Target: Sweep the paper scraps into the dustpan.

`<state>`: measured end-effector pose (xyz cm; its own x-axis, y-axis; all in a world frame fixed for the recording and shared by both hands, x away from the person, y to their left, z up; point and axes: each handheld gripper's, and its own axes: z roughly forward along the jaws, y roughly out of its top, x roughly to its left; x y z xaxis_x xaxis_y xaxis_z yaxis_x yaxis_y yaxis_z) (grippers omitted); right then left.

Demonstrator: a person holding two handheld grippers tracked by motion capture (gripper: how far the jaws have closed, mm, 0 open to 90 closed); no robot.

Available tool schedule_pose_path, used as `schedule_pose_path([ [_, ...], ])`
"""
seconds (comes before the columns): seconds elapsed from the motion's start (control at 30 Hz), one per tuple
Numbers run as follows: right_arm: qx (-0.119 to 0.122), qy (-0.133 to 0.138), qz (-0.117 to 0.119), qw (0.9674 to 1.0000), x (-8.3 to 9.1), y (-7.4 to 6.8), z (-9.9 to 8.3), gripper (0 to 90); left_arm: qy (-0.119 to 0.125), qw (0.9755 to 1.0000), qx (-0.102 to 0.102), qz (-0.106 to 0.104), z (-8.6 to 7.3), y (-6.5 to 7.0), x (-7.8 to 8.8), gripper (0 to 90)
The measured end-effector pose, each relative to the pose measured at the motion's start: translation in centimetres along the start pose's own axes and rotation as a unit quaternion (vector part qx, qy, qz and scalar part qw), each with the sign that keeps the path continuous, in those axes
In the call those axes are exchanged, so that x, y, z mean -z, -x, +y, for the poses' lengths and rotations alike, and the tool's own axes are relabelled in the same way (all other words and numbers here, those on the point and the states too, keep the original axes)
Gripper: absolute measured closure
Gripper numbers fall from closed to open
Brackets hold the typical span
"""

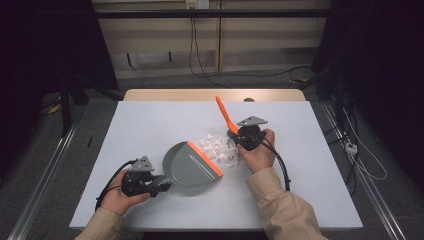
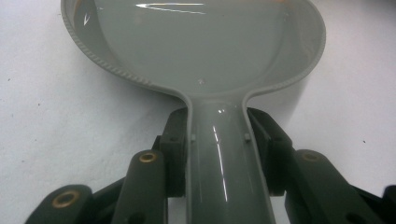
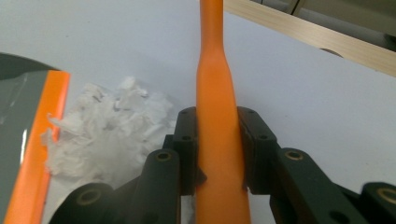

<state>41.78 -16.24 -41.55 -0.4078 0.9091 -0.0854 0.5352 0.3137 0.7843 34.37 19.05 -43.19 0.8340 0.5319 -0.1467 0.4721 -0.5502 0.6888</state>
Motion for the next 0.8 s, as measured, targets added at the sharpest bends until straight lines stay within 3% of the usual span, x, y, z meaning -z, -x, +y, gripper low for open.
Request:
schedule_pose_path([
  [0.13,0.006,0.004,0.021,0.9998,-0.2,-1.0,0.2,71.6,-0.004,1.0,-0.001,-0.001,0.1,0.0,-0.2,62.0],
  [0.3,0.023,0.005,0.02,0.9995,-0.2,-1.9,0.3,71.6,-0.005,1.0,-0.001,-0.003,0.2,-0.1,-0.4,62.1],
  [0.6,0.014,0.01,0.044,0.9989,-0.2,-2.7,0.3,71.6,-0.011,0.9999,-0.002,-0.002,0.6,0.1,-0.8,62.0],
  [0.8,0.022,0.016,0.054,0.9982,-0.2,-3.8,0.3,71.6,-0.01,0.9999,-0.002,-0.007,0.7,0.1,-1.1,62.0],
])
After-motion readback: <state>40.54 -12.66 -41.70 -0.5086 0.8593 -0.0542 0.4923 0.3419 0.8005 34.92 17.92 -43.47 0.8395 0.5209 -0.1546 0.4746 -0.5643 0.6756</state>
